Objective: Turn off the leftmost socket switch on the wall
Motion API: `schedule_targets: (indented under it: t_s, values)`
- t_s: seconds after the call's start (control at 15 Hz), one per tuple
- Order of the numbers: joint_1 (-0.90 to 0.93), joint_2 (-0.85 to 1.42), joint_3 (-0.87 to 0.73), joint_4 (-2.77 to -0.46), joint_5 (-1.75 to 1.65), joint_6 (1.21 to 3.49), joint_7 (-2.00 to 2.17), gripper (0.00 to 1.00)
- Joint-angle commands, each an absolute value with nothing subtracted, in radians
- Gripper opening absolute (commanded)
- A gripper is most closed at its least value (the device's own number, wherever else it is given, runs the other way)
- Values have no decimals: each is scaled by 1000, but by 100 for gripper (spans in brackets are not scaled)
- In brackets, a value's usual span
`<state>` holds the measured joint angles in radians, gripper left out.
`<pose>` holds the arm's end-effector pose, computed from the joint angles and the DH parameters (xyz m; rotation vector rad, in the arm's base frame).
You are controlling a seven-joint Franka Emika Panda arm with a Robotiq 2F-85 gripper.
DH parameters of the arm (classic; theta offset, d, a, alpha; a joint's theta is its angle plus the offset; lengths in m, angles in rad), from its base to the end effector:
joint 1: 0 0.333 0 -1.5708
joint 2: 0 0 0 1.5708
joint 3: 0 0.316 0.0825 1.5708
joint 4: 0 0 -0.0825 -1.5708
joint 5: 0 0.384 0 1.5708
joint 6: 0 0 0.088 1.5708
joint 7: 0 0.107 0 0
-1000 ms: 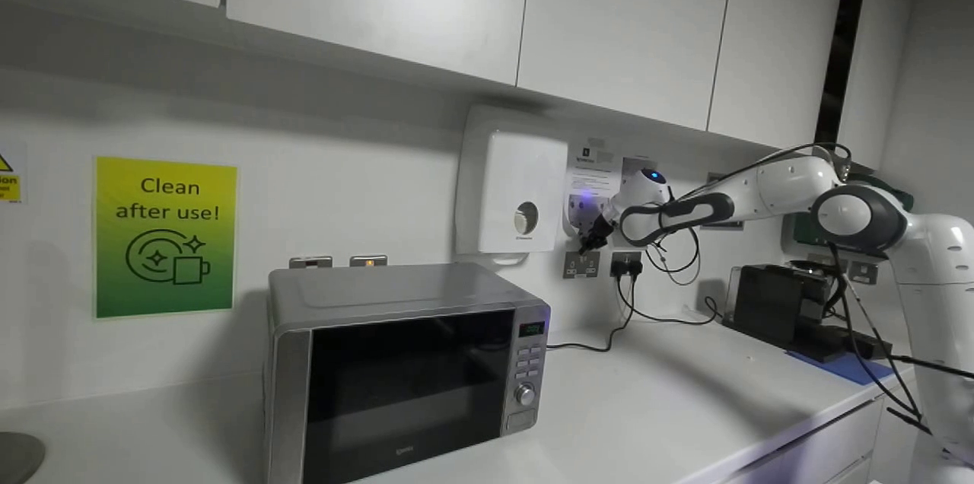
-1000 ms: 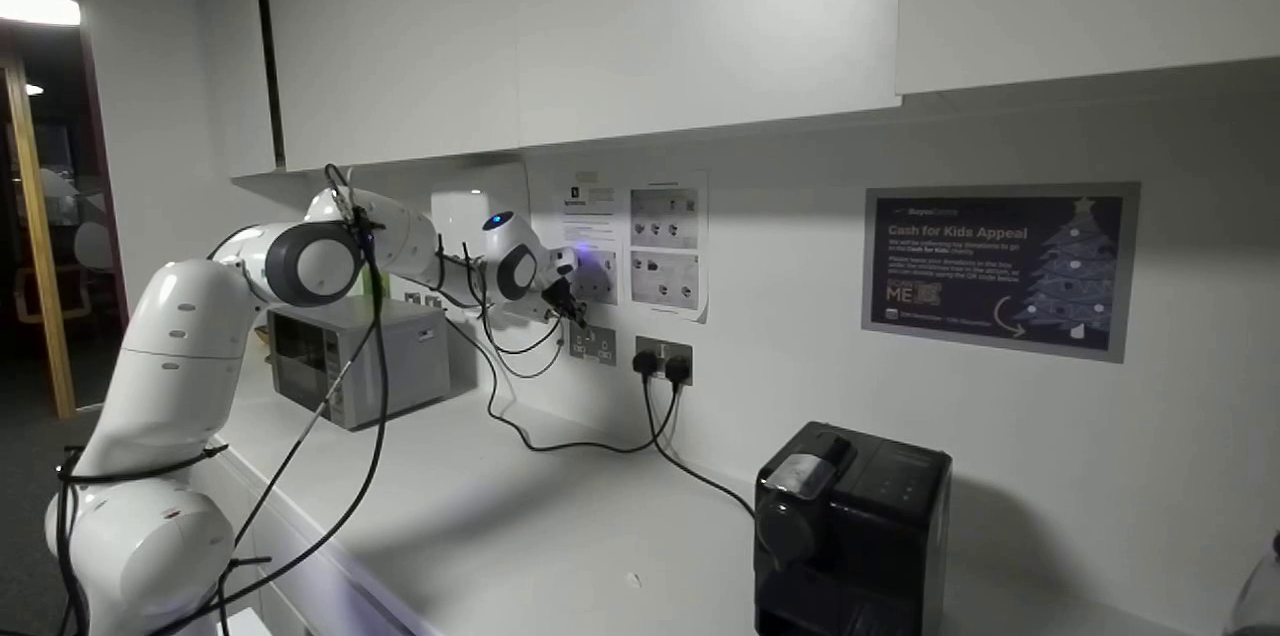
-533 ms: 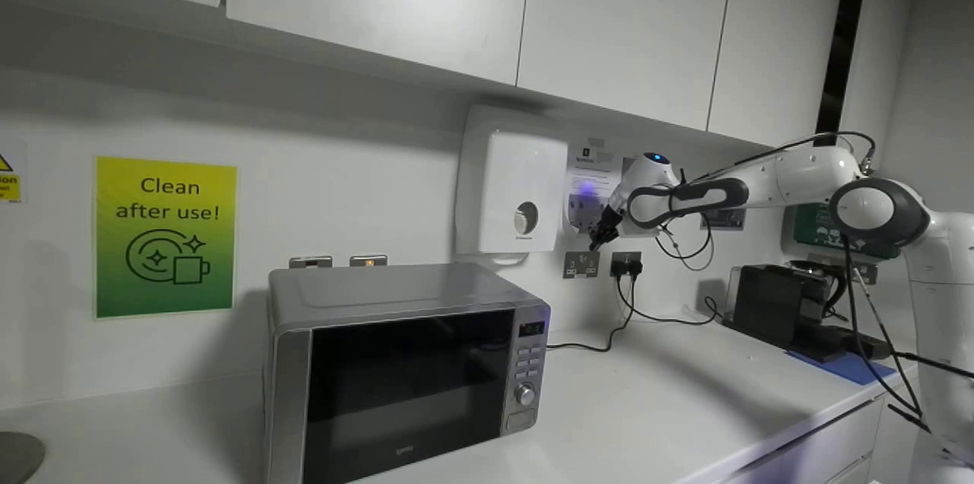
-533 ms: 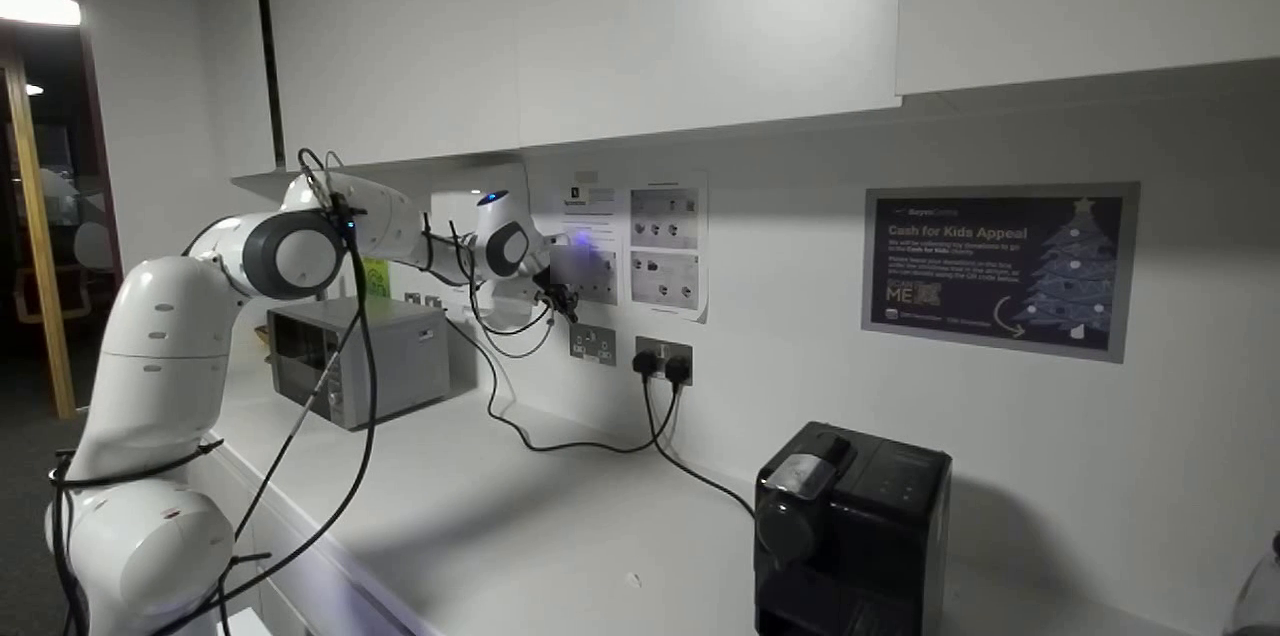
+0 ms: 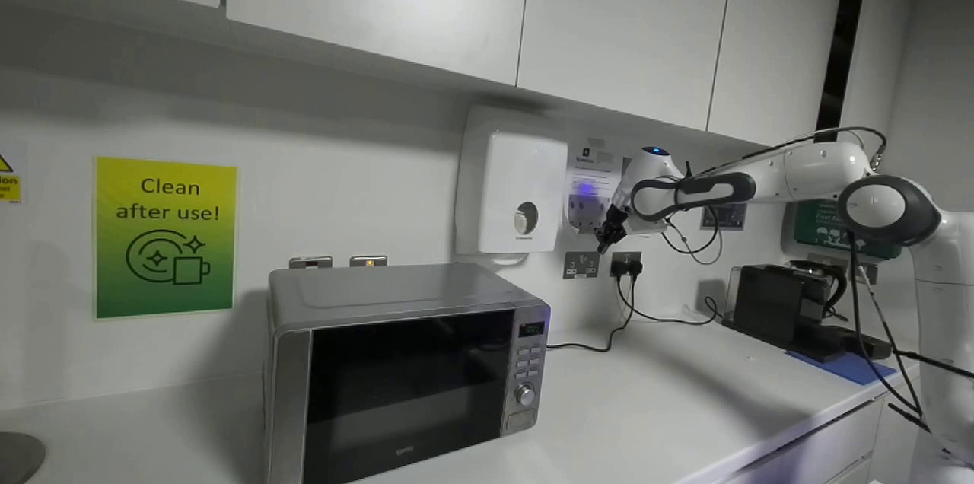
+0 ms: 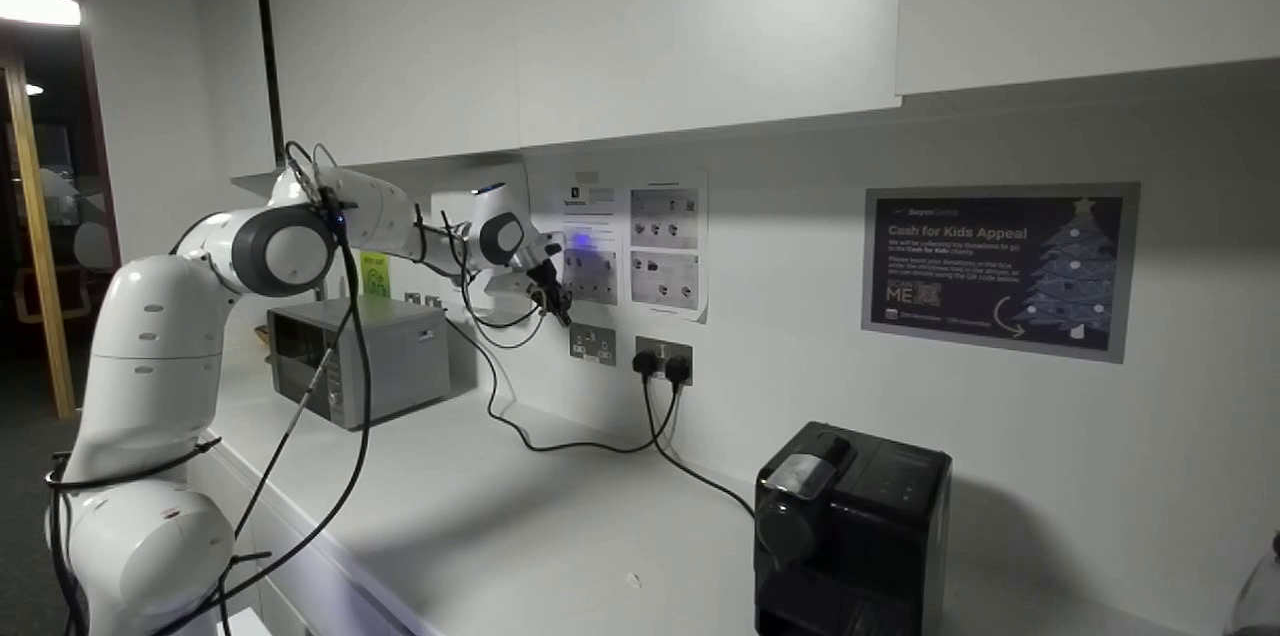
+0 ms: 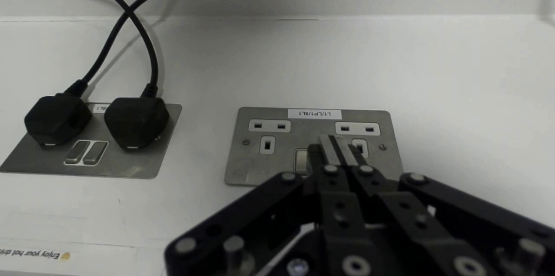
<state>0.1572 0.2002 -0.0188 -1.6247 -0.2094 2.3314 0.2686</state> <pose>0.6590 0.0894 0.5591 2.9520 -0.0346 0.8048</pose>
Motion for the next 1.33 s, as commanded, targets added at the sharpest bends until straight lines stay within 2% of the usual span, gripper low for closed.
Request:
schedule_targets:
  t_s: [0.0,0.8,1.27]
  values:
    - [146,168,-8,-1637,-250,2281,258,0]
    - [129,18,-2,-1816,-295,2290,278,0]
    - [106,-95,14,-1888,-347,2157,294,0]
